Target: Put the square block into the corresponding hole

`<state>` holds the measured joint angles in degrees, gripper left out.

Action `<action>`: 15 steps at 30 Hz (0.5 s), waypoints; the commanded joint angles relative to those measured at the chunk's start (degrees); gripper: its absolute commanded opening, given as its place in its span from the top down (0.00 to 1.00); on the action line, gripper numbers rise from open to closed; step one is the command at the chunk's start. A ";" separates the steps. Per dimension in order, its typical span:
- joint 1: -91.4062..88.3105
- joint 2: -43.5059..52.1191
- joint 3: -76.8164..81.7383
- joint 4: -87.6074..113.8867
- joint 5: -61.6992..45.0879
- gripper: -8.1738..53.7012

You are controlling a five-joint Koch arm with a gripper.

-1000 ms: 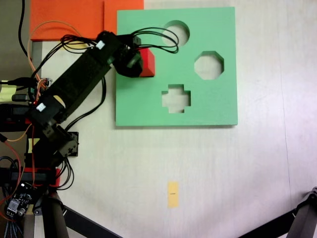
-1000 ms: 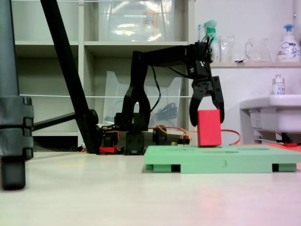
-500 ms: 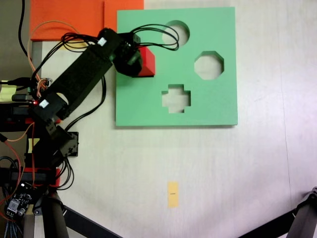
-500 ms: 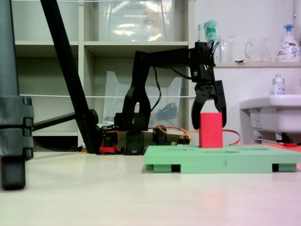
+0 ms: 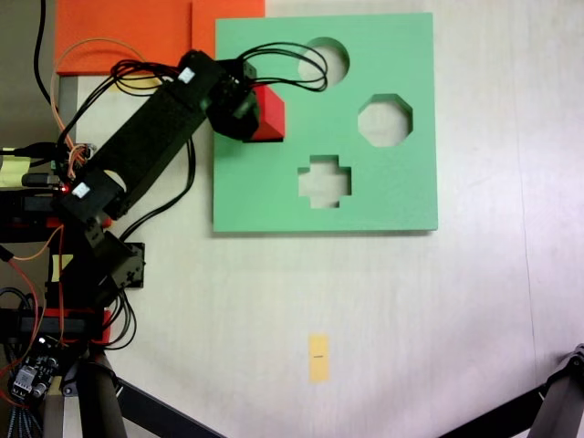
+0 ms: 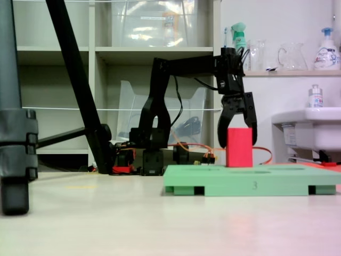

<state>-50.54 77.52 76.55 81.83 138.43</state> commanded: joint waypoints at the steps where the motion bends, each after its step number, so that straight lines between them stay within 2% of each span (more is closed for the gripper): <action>1: -0.88 3.69 -1.14 -1.14 2.02 0.67; 4: -0.79 4.31 -1.14 -0.70 5.36 0.67; 15: -1.23 3.78 -0.97 0.00 4.57 0.67</action>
<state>-50.54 79.54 76.64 81.83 142.38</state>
